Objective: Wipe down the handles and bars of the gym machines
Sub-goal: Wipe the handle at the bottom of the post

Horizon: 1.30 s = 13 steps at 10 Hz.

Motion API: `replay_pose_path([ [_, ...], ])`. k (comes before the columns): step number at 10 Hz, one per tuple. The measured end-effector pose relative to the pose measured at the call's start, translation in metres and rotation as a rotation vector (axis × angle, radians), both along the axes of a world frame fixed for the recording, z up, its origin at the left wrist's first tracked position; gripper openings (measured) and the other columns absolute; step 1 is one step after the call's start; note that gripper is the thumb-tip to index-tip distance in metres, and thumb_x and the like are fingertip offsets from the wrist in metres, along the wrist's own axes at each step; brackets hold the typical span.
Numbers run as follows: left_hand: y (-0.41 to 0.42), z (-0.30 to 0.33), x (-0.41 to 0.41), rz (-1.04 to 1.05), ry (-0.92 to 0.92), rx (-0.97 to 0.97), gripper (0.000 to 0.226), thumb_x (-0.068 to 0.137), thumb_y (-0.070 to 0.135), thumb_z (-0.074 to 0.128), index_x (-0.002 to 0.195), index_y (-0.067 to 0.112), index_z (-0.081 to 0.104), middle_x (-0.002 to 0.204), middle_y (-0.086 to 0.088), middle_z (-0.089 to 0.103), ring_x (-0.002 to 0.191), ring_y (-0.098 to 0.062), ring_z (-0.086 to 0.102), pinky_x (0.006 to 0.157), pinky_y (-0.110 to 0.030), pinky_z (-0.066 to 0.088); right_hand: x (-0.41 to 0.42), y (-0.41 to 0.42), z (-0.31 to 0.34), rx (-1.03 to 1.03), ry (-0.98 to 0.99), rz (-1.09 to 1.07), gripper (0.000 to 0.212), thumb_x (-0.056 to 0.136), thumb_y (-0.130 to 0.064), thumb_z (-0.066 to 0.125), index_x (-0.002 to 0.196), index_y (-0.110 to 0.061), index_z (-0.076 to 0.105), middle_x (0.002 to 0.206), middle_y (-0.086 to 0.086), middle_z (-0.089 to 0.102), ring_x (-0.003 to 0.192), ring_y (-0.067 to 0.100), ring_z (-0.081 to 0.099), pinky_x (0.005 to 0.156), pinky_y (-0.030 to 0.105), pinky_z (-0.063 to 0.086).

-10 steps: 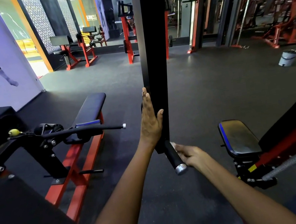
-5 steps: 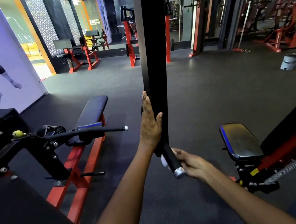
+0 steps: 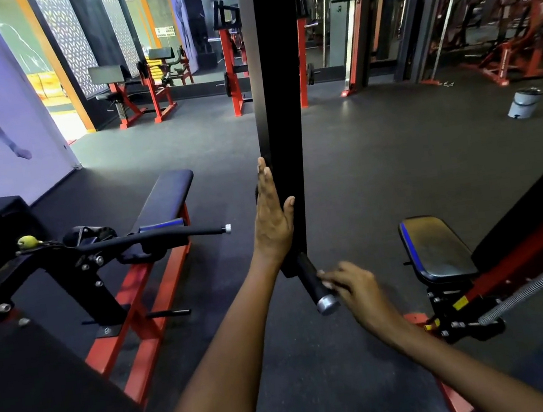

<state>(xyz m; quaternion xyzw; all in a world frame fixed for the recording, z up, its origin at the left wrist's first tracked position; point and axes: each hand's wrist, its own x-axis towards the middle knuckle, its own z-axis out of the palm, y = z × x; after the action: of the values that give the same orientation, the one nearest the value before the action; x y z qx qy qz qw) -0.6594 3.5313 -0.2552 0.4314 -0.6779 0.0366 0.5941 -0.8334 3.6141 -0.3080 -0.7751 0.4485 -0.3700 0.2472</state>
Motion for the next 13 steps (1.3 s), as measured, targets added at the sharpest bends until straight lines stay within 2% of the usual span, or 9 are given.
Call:
replay_pose_path([
  [1,0.0,-0.003,0.001,0.011,0.01,-0.013,0.064,0.103,0.034,0.03,0.151,0.036,-0.013,0.158,0.021,-0.014,0.148,-0.008,-0.002,0.12,-0.025,0.01,-0.014,0.013,0.004,-0.057,0.075,0.103,0.016,0.087,-0.006,0.059,0.097,-0.004,0.071,0.09,0.001,0.061,0.082,0.001,0.055,0.075,0.014,0.04],
  [2,0.0,-0.001,-0.001,0.008,0.013,-0.003,0.064,0.103,0.034,0.03,0.151,0.036,-0.013,0.158,0.021,-0.014,0.148,-0.008,-0.001,0.12,-0.026,0.01,0.015,-0.01,0.02,-0.049,0.137,0.198,0.03,0.089,0.004,0.05,0.117,0.0,0.063,0.122,0.01,0.057,0.113,0.014,0.051,0.095,0.018,0.033],
  [3,0.001,-0.001,-0.002,0.002,0.0,0.012,0.064,0.103,0.035,0.03,0.15,0.037,-0.014,0.158,0.021,-0.014,0.148,-0.009,-0.001,0.12,-0.026,0.011,0.039,-0.017,0.016,-0.023,0.269,0.261,0.033,0.091,-0.002,0.044,0.121,0.001,0.059,0.13,0.012,0.056,0.125,0.025,0.045,0.106,0.032,0.03],
  [4,0.0,-0.002,0.001,0.008,-0.026,0.021,0.064,0.103,0.038,0.029,0.15,0.038,-0.014,0.158,0.022,-0.015,0.148,-0.008,-0.001,0.12,-0.025,0.011,0.018,0.008,0.006,-0.153,0.348,0.252,0.031,0.091,-0.024,0.045,0.107,-0.006,0.065,0.108,0.0,0.065,0.105,0.011,0.057,0.097,0.029,0.041],
  [6,-0.002,-0.003,0.002,0.007,-0.088,0.021,0.062,0.103,0.04,0.028,0.149,0.042,-0.013,0.158,0.02,-0.014,0.148,-0.006,0.001,0.12,-0.026,0.013,0.011,-0.01,0.019,-0.167,0.447,0.257,0.031,0.089,-0.004,0.052,0.119,-0.002,0.06,0.126,0.012,0.051,0.117,0.025,0.047,0.098,0.037,0.042],
  [8,0.0,0.0,0.0,0.014,-0.058,0.034,0.06,0.104,0.039,0.025,0.15,0.039,-0.012,0.159,0.014,-0.009,0.148,-0.007,0.0,0.119,-0.024,0.01,0.013,-0.007,0.017,-0.077,0.324,0.058,0.036,0.092,0.002,0.044,0.126,-0.004,0.056,0.124,0.014,0.051,0.112,0.027,0.046,0.091,0.028,0.035],
  [11,-0.003,-0.005,-0.007,-0.01,-0.024,0.039,0.061,0.104,0.037,0.025,0.151,0.032,-0.013,0.158,0.022,-0.014,0.148,-0.007,-0.003,0.12,-0.024,0.006,0.042,-0.029,0.032,0.067,0.026,-0.004,0.009,0.089,-0.009,0.054,0.089,-0.006,0.063,0.094,0.006,0.06,0.085,0.019,0.055,0.074,0.031,0.042],
  [12,-0.002,-0.004,-0.007,0.054,-0.106,-0.007,0.067,0.103,0.027,0.031,0.151,0.035,-0.014,0.158,0.018,-0.018,0.148,-0.007,-0.006,0.12,-0.026,0.005,0.046,-0.034,0.018,0.062,-0.09,-0.196,0.011,0.087,-0.004,0.059,0.09,-0.004,0.07,0.088,0.002,0.064,0.081,0.013,0.057,0.07,0.02,0.041],
  [13,0.0,-0.003,-0.017,0.232,-0.221,-0.068,0.08,0.095,0.009,0.037,0.152,0.03,-0.014,0.157,0.008,-0.026,0.147,-0.012,-0.013,0.12,-0.03,-0.002,0.035,-0.045,0.009,0.677,-0.533,-0.272,0.021,0.094,-0.007,0.049,0.091,0.002,0.068,0.075,0.008,0.069,0.071,0.023,0.064,0.055,0.021,0.049],
])
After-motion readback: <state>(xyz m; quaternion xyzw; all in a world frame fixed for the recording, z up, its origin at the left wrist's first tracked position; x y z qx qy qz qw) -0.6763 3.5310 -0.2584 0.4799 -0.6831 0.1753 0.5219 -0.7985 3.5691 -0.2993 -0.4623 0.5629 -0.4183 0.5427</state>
